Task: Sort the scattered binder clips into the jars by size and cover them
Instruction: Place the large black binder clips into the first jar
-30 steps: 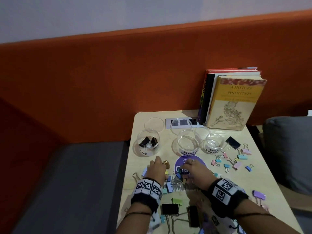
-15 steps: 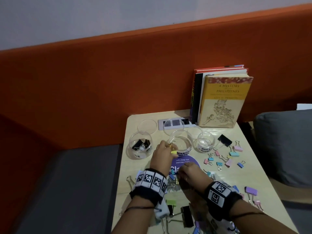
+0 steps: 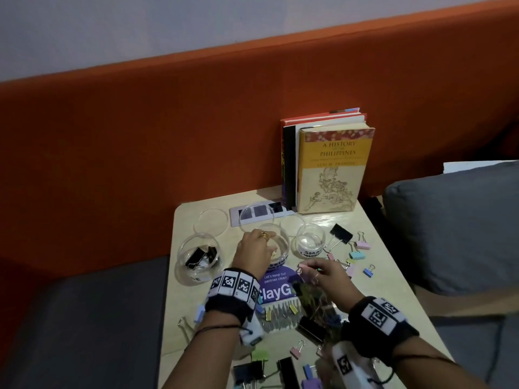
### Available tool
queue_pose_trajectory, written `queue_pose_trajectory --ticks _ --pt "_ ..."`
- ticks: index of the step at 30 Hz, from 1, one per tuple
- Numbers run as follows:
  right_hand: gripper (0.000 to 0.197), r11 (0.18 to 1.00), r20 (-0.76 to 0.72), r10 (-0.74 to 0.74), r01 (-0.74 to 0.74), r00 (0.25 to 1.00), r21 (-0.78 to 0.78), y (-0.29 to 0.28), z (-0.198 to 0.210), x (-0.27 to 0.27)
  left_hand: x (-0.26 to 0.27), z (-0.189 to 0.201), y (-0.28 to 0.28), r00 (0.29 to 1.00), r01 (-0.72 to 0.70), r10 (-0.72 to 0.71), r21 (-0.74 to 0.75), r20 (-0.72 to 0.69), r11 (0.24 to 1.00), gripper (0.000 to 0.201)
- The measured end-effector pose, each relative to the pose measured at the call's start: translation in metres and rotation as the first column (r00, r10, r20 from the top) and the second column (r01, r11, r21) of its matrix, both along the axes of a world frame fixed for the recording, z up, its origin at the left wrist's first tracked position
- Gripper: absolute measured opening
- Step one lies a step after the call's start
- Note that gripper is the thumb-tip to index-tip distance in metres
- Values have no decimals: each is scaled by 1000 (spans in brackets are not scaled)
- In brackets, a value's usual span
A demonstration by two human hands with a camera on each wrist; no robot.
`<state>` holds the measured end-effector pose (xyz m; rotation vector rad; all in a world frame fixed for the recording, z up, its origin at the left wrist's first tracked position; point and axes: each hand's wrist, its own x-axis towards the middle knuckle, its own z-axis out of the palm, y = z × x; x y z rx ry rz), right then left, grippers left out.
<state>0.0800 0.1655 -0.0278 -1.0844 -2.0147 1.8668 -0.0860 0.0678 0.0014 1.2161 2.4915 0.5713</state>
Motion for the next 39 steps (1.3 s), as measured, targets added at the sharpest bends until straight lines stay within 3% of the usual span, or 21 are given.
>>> queue_pose_trajectory --ticks 3,6,10,14,18,22,25,28,30,34,37,39 --pt "13 982 -68 -47 33 997 -185 3 12 1 6 4 -6 999 35 -36 65 14 997 32" --pt "17 915 -157 -112 40 981 -401 7 25 3 23 9 -14 962 24 -73 184 264 983 30" --pt "21 784 -216 -270 84 938 -615 10 32 -1 48 11 -18 854 -81 -29 189 519 979 54" --pt "23 678 -209 -286 43 935 -734 6 36 -4 56 14 -8 911 -73 -59 301 408 951 39" --pt "31 692 -231 -92 -105 969 -714 5 36 -3 49 13 1 958 -77 -3 266 286 961 25" --pt "28 721 -198 -154 -27 968 -692 4 43 -8 38 17 0 975 -116 60 259 216 959 17" --pt "28 814 -184 -217 74 959 -576 4 51 -22 26 21 -8 959 -245 182 315 216 917 12" --pt "22 953 -211 -172 108 962 -283 -2 59 -50 10 22 -20 916 -389 317 361 245 847 11" --pt "16 986 -217 -152 133 964 -99 -5 59 -70 2 22 -26 912 -407 343 386 225 828 11" --pt "22 986 -152 -28 52 988 157 1 53 -83 -3 25 -27 918 -397 349 382 192 835 10" --pt "25 890 9 11 -13 1000 457 20 45 -61 0 26 -16 928 -364 300 360 223 859 13" --pt "33 814 106 -10 -53 994 578 36 35 -42 8 27 0 942 -320 253 359 221 877 14"
